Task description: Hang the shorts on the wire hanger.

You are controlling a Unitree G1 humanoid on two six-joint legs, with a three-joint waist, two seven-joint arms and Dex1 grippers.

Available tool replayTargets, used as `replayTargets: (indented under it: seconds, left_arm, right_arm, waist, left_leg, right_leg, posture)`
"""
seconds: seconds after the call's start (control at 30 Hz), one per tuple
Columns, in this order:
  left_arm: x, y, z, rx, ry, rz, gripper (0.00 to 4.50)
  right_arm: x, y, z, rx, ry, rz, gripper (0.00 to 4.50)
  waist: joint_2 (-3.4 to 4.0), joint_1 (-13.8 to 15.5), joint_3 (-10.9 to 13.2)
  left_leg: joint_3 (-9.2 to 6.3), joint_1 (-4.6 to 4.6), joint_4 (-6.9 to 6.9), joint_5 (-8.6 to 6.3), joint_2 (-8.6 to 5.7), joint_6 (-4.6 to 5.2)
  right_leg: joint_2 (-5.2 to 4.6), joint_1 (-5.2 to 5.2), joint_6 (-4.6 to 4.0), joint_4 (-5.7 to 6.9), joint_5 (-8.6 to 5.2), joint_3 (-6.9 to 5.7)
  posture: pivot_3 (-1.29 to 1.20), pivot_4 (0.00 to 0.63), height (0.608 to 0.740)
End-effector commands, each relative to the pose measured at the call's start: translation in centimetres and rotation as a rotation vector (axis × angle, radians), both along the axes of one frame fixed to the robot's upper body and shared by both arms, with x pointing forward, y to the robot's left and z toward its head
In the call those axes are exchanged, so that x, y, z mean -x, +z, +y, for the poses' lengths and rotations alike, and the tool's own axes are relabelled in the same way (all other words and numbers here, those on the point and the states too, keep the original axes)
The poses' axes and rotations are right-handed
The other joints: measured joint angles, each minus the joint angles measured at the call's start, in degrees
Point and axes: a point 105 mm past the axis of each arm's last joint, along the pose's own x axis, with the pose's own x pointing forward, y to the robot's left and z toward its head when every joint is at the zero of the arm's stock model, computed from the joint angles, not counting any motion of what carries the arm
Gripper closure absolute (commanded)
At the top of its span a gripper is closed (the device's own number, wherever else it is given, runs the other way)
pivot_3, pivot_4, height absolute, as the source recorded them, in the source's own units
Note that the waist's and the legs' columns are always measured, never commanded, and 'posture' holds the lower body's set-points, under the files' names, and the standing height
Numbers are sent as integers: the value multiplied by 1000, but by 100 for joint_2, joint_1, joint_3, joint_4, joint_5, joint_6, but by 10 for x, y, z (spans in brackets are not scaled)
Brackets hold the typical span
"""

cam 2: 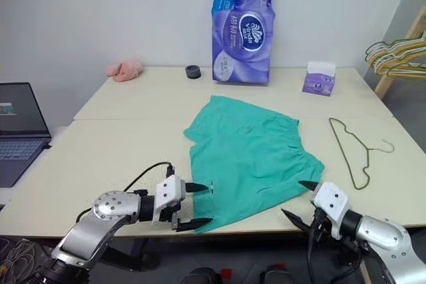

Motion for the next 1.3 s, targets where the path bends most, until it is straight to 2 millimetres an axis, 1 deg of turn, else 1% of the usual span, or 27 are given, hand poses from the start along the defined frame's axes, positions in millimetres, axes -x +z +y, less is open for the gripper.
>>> replayTargets:
  seconds: [0.03, 0.1, 0.23, 0.37, 0.4, 0.47, 0.53, 0.7, 0.83, 0.87, 0.97, 1.1, 1.2, 1.3]
  left_arm:
    - [-3, -4, -2, -35, -30, -24, 29]
    - [-7, -9, -4, -40, -27, -34, 29]
    - [-6, -16, -4, -76, -59, -45, 29]
    - [-8, -25, 0, -115, -69, -57, 29]
    - [-9, -26, 1, -113, -63, -57, 413]
    - [-12, -27, 1, -108, -47, -64, 867]
    - [-14, -26, 1, -85, -23, -56, 1450]
    - [-17, -21, -2, -17, 33, 14, 3022]
    - [-18, -20, -1, -8, 48, 44, 4202]
    - [-19, -19, 0, -4, 54, 38, 4476]
    - [-24, -14, 1, 15, 72, 28, 4476]
    - [-36, -2, 4, 43, 100, -3, 4476]
    - [-45, 9, 5, 75, 121, -22, 4476]
    - [-53, 20, 4, 103, 129, -40, 4476]
  right_arm:
    - [8, 10, 9, -8, 63, -25, 0]
    - [11, 9, 10, -8, 65, -26, 0]
    - [14, 6, 8, 3, 63, -31, 0]
    - [16, 6, 7, 14, 62, -37, 0]
    - [16, 5, 7, 17, 61, -37, 0]
    - [17, 6, 5, 21, 59, -38, 0]
    - [17, 6, 3, 24, 59, -38, 0]
    - [15, 9, -1, 37, 67, -38, 0]
    - [9, 12, -3, 74, 84, -68, 0]
    - [4, 13, -6, 119, 85, -102, 0]
    - [-10, 11, -16, 274, 110, -197, 0]
    - [-30, 9, -26, 416, 144, -269, 0]
    - [-39, 3, -28, 526, 214, -310, 0]
    - [-56, -2, -29, 634, 260, -382, 0]
  waist:
    - [-4, -10, 4]
    - [-7, -7, 7]
    - [-7, -8, 7]
    - [-4, -7, 8]
    - [-3, -7, 7]
    - [-3, -5, 9]
    - [-4, -7, 10]
    - [-4, -25, 13]
    - [-4, -42, 15]
    - [-4, -46, 16]
    - [-5, -85, 17]
    - [-9, -120, 23]
    - [-11, -142, 31]
    - [-12, -153, 34]
  left_leg:
    - [0, -1, 0, 0, 1, 0]
    - [-1, -1, 0, -1, 3, -1]
    - [0, 0, 1, -1, 4, -1]
    - [0, 0, 1, -1, 4, -1]
    - [0, 2, 1, -1, 4, -1]
    - [0, 3, 1, -1, 4, -1]
    - [-1, 5, 1, -1, 5, -1]
    - [0, 7, 1, -1, 6, -1]
    - [-1, 7, 0, -1, 7, -1]
    - [-1, 7, 1, -1, 7, -1]
    - [2, 7, 1, -1, 7, -2]
    - [1, 6, 0, -1, 7, -2]
    - [2, 3, 0, -1, 7, -2]
    - [2, 0, 0, -2, 7, -2]
  right_leg:
    - [0, -2, 6, 0, 3, -1]
    - [0, -2, 15, -1, 8, -2]
    - [-1, -1, 17, -4, 9, 0]
    - [-2, -1, -3, -5, -2, 0]
    - [-2, 1, -4, -6, -3, 0]
    - [-3, 2, -5, -8, -3, 0]
    - [-3, 4, -7, -8, -4, 0]
    - [-3, 6, -8, -7, -5, -1]
    - [-2, 7, -7, -7, -5, -4]
    - [-2, 6, -5, -7, -4, -4]
    - [-2, 6, 0, -7, -1, -3]
    - [1, 5, 10, -4, 5, -6]
    - [2, 1, 20, -3, 12, -4]
    - [3, -1, 21, -3, 13, -4]
  posture:
    - [-83, 47, 740]
    - [-88, 50, 740]
    - [-98, 58, 740]
    - [-104, 64, 740]
    - [-104, 64, 740]
    - [-106, 69, 740]
    - [-106, 69, 740]
    - [-105, 70, 740]
    - [-101, 66, 740]
    - [-101, 66, 740]
    - [-99, 61, 740]
    - [-96, 59, 740]
    - [-92, 55, 740]
    - [-85, 53, 740]
